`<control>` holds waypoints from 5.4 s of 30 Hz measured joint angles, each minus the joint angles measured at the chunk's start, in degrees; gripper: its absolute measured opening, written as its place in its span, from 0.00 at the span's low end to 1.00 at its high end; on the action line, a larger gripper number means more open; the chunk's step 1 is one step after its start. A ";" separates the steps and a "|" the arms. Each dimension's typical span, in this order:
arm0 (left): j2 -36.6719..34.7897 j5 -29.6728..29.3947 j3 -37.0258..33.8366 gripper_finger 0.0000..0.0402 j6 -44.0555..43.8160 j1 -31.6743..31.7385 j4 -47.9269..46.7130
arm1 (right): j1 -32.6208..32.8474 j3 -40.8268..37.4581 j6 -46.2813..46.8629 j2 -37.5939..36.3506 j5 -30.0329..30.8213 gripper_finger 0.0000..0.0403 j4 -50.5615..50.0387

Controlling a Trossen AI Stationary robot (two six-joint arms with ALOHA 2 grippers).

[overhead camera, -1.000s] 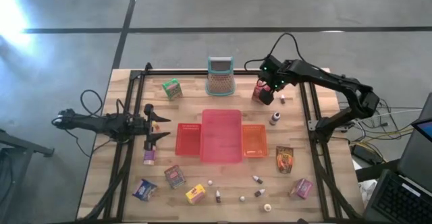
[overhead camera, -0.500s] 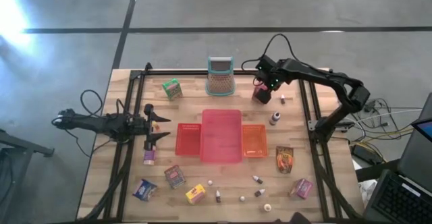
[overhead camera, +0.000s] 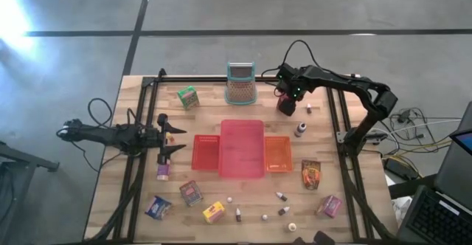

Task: Pick & Place Kitchen Items
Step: Put the red cereal box into the pink bin, then put the purple cereal box into the pink bin

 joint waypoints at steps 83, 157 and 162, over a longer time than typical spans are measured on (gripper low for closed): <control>-0.02 0.00 0.00 0.62 -0.01 0.00 0.02 | 24.28 18.72 -0.82 9.79 -11.16 0.43 -0.57; -0.01 0.00 0.00 0.62 0.00 0.00 0.02 | 25.06 20.38 -0.46 7.27 -6.59 0.70 -2.40; -0.02 0.00 0.00 0.62 -0.02 0.00 0.04 | 26.58 20.90 0.94 2.79 -6.37 0.69 -3.98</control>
